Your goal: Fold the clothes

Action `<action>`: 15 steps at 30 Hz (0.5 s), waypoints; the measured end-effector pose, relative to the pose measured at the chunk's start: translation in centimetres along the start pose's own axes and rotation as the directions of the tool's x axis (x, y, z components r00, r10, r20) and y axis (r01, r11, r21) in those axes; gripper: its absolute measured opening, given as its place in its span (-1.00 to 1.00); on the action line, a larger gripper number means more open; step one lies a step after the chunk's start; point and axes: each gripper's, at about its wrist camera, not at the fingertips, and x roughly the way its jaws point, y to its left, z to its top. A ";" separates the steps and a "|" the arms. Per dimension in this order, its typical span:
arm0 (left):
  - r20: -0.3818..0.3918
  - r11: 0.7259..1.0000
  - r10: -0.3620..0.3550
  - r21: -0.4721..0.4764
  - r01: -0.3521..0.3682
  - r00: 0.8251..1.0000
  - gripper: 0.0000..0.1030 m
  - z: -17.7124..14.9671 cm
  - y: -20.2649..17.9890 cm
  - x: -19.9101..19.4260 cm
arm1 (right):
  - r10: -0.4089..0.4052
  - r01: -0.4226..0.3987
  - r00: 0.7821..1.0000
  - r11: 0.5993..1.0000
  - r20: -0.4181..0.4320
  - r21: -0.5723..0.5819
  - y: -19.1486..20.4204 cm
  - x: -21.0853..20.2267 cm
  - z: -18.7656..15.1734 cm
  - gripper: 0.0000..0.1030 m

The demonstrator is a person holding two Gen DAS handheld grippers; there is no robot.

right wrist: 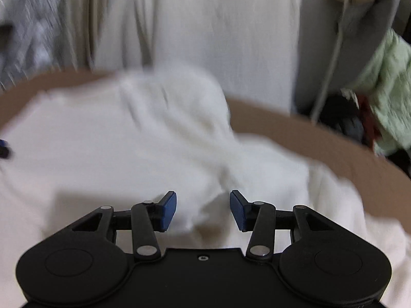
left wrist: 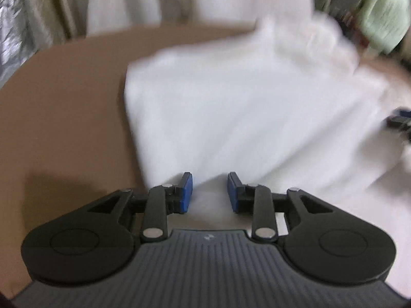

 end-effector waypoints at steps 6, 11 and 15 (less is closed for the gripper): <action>-0.013 0.987 0.129 0.096 -0.127 0.992 -0.40 -0.6 -0.9 -0.1 | -0.003 0.003 1.000 1.000 -0.004 -0.014 -2.3 -0.7 -1.6 0.13; 0.060 0.999 0.048 -0.004 -0.048 0.997 -0.23 -1.0 -0.7 -2.8 | -0.027 0.017 0.997 0.991 0.071 0.134 -4.7 -5.0 -2.7 0.18; 0.119 0.997 -0.077 0.008 0.077 0.990 -0.18 -0.2 -4.1 -4.5 | -0.109 0.062 0.989 0.917 0.097 0.394 -10.6 -9.3 -7.0 0.23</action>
